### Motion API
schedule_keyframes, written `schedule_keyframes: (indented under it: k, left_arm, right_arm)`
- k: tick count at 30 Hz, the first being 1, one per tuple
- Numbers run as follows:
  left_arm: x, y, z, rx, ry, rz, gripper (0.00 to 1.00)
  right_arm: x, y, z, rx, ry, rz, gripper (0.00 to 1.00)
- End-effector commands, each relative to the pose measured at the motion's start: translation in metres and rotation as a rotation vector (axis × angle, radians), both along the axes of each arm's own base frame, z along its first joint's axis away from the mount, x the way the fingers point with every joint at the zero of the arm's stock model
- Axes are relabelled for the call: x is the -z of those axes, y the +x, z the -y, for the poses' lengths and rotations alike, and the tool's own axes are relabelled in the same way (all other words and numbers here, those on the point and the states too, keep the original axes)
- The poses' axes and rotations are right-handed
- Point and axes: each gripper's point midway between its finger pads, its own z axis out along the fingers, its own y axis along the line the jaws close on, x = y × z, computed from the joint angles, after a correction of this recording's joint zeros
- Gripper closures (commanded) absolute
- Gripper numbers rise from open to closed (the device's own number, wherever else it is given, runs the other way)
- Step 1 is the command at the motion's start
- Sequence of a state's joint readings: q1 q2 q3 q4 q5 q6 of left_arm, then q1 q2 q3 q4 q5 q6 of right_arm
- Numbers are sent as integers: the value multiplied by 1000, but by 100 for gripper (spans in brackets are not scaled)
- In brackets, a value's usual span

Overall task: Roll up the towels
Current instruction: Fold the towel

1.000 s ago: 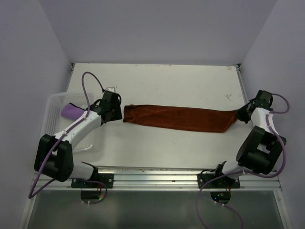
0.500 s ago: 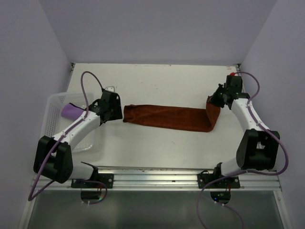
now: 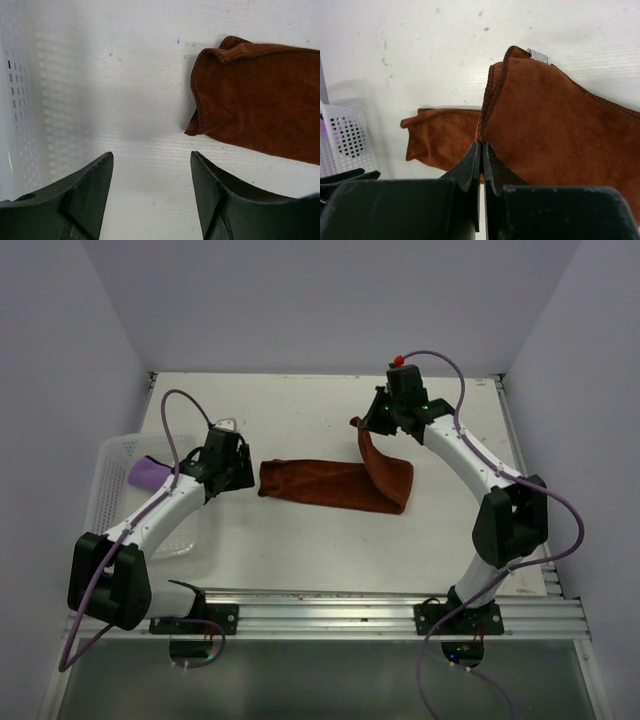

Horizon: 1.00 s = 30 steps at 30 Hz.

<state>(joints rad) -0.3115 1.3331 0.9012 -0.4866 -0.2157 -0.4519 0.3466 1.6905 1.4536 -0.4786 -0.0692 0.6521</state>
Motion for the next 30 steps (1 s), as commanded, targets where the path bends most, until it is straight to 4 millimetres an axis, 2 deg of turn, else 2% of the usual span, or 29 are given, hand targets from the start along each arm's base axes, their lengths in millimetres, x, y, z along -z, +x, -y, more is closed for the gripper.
schedule_keyframes:
  k: [1, 2, 6, 8, 9, 10, 12, 13, 15, 20, 24, 30]
  left_arm:
    - [-12, 4, 0, 12, -18, 46, 33]
    - [-13, 4, 1, 15, -20, 49, 33]
    - [-12, 4, 0, 15, -28, 47, 33]
    - [-12, 4, 0, 13, -29, 47, 33]
    - [-12, 4, 0, 14, -30, 46, 33]
    - [-13, 4, -1, 12, -28, 48, 33]
    - [-13, 5, 0, 15, -33, 50, 33]
    - [-14, 4, 0, 15, -31, 50, 33]
    - [-14, 4, 0, 15, -31, 50, 33]
    - [-13, 4, 0, 20, -36, 48, 33]
    - [-14, 4, 0, 19, -36, 52, 33]
    - [-15, 4, 0, 18, -38, 54, 33]
  right_arm:
    - [-32, 11, -34, -15, 28, 53, 100]
    - [-26, 13, -42, -23, 22, 39, 100]
    - [-48, 16, -80, -77, 58, 80, 100]
    - [-51, 18, -91, -90, 68, 86, 100]
    - [-46, 19, -97, -98, 65, 77, 100]
    - [-54, 18, -108, -116, 75, 93, 100]
    - [-49, 19, -118, -131, 75, 83, 100]
    - [-56, 18, -129, -150, 85, 96, 100]
    - [-56, 17, -142, -174, 86, 96, 100]
    - [-50, 15, -163, -205, 106, 80, 100]
    - [-47, 7, -181, -240, 110, 77, 100]
    - [-48, -5, -195, -274, 105, 83, 100]
